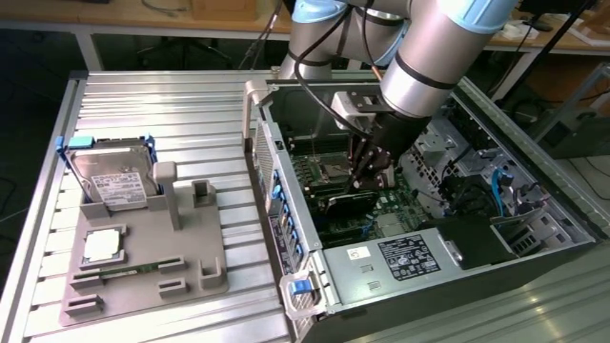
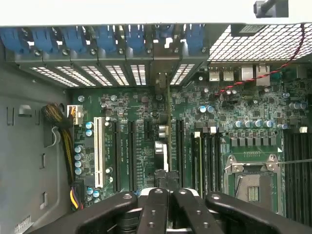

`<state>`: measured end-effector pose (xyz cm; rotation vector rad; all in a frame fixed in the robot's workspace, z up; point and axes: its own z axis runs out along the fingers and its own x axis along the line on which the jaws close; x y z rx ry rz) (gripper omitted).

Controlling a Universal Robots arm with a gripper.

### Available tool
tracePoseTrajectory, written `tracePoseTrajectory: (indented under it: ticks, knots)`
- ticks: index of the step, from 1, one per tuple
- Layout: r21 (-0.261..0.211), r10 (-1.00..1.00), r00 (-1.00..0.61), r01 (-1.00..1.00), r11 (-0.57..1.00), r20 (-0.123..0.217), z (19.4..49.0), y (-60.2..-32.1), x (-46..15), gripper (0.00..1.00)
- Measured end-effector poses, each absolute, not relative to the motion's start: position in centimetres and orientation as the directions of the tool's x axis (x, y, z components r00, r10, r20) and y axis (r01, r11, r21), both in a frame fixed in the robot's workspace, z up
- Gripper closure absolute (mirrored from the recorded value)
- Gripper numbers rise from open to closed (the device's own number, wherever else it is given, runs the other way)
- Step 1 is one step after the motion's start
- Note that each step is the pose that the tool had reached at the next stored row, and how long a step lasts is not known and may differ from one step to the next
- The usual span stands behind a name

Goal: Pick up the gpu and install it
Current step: 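Press down on the gpu until it lock into place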

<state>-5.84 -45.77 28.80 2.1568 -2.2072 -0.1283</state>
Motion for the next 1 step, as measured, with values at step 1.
tracePoseTrajectory:
  ticks: [1]
  knots:
    - [0.096,-1.000,-0.024,-0.995,0.022,-0.020,28.81,-45.77,-5.84,0.89]
